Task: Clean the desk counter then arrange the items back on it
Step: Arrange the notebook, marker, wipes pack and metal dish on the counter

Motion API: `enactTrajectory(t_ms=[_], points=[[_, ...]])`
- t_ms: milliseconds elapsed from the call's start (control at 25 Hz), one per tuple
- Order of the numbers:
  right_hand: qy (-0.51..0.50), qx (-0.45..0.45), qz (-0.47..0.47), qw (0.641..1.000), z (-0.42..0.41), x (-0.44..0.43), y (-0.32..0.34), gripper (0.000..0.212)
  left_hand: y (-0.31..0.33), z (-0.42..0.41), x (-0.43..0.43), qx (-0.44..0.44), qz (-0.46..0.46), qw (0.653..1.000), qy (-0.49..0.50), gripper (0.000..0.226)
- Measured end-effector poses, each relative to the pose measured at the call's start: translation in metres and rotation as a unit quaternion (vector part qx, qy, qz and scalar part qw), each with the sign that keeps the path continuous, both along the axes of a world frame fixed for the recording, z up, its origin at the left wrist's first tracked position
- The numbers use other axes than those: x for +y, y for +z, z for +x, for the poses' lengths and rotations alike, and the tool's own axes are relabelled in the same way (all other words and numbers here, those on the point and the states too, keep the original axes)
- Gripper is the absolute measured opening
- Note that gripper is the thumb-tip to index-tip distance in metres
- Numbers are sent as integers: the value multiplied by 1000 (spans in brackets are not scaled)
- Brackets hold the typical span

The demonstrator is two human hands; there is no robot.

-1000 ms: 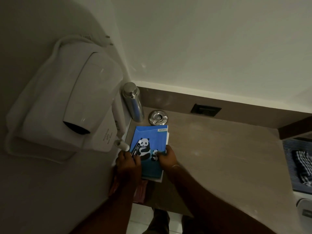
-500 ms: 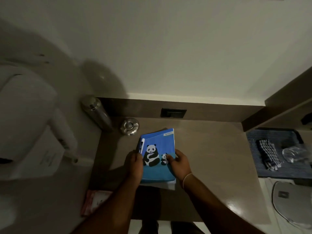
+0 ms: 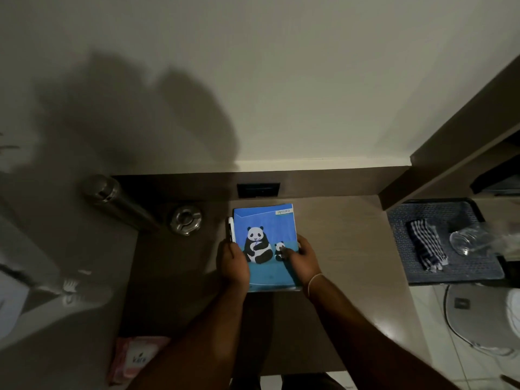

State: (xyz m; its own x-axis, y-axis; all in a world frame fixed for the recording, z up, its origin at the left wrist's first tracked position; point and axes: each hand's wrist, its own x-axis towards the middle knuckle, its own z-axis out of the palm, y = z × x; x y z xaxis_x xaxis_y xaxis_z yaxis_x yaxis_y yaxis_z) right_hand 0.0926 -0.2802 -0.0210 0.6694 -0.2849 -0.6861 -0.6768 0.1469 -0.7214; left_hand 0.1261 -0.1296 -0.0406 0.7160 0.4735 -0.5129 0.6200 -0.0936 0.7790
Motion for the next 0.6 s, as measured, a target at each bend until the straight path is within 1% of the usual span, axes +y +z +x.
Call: enactTrajectory(t_ms=[120, 240, 320, 360, 440, 480, 520, 560, 600], points=[[26, 1, -44, 999, 19, -10, -1, 42, -2, -2, -4, 23, 67, 995, -73, 36], [-3, 11, -86, 996, 34, -6, -6, 40, -4, -8, 2, 27, 180, 969, -165, 35], [-25, 24, -87, 996, 39, -3, -10, 38, -1, -10, 6, 24, 258, 943, -210, 38], [-17, 27, -93, 995, 40, -2, -12, 37, 0, -11, 8, 38, 290, 927, -236, 40], [27, 26, -135, 990, 38, -2, -13, 35, 1, -15, 12, 38, 348, 886, -304, 38], [52, 19, -177, 983, 35, -3, -10, 35, -1, -17, 14, 11, 360, 869, -338, 34], [73, -2, -226, 971, 31, -6, -6, 36, -1, -18, 13, -24, 353, 858, -372, 30], [101, -47, -270, 956, 25, -10, -2, 39, 0, -18, 11, -46, 344, 843, -411, 28], [148, -114, -302, 935, 20, -16, 1, 44, 0, -17, 8, -65, 351, 814, -457, 30]])
